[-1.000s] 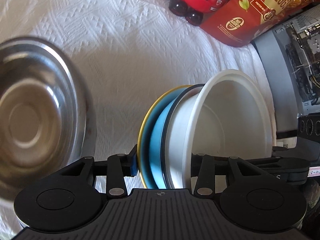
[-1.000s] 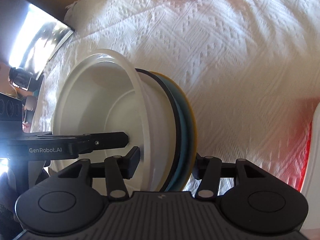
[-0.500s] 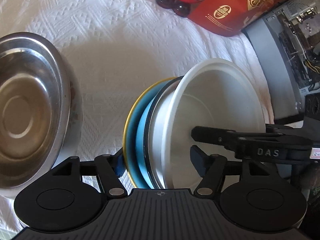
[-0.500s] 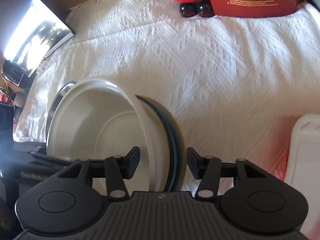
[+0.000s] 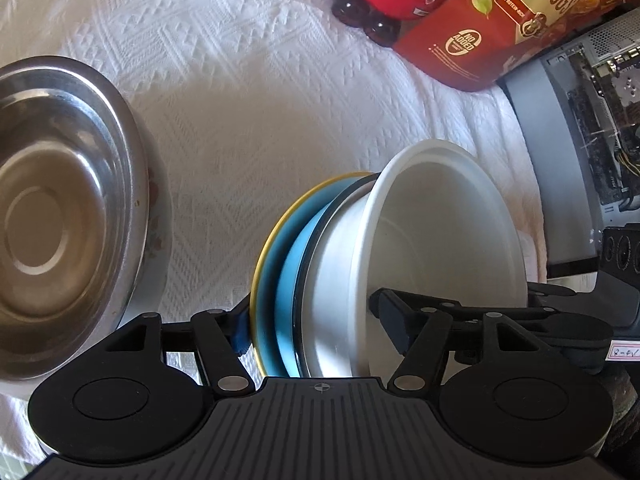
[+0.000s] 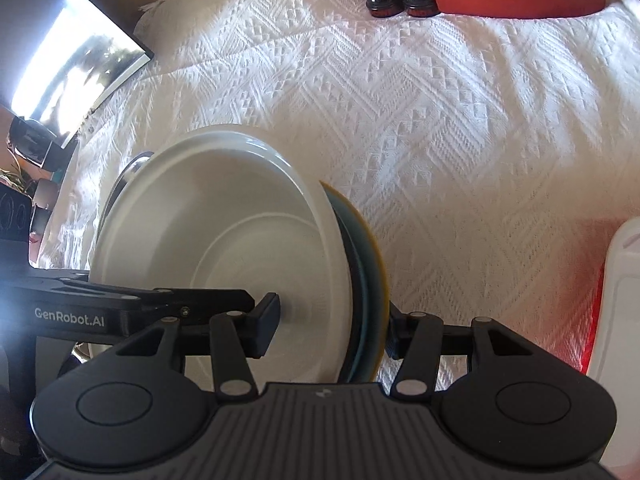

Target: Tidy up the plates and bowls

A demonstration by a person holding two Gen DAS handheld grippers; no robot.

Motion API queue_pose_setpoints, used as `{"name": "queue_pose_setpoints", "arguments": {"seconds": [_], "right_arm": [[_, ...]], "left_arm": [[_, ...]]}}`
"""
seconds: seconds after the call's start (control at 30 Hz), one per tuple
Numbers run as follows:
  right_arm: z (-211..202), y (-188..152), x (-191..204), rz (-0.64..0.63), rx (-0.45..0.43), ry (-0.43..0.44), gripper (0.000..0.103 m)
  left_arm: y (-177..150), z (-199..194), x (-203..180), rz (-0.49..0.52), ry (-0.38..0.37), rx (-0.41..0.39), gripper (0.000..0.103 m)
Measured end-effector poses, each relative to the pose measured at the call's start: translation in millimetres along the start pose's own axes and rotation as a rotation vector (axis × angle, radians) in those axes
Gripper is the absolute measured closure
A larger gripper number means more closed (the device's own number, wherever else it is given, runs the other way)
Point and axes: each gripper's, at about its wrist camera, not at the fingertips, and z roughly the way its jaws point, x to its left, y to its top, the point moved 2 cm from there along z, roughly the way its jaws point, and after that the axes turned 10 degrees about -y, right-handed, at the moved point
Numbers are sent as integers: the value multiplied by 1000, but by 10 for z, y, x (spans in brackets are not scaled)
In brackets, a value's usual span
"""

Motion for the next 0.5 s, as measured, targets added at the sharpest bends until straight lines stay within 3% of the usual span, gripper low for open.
{"name": "queue_pose_setpoints", "arguments": {"seconds": [0.5], "right_arm": [[-100, -83, -128, 37, 16, -18, 51]], "left_arm": [[-3, -5, -155, 60, -20, -8, 35]]}}
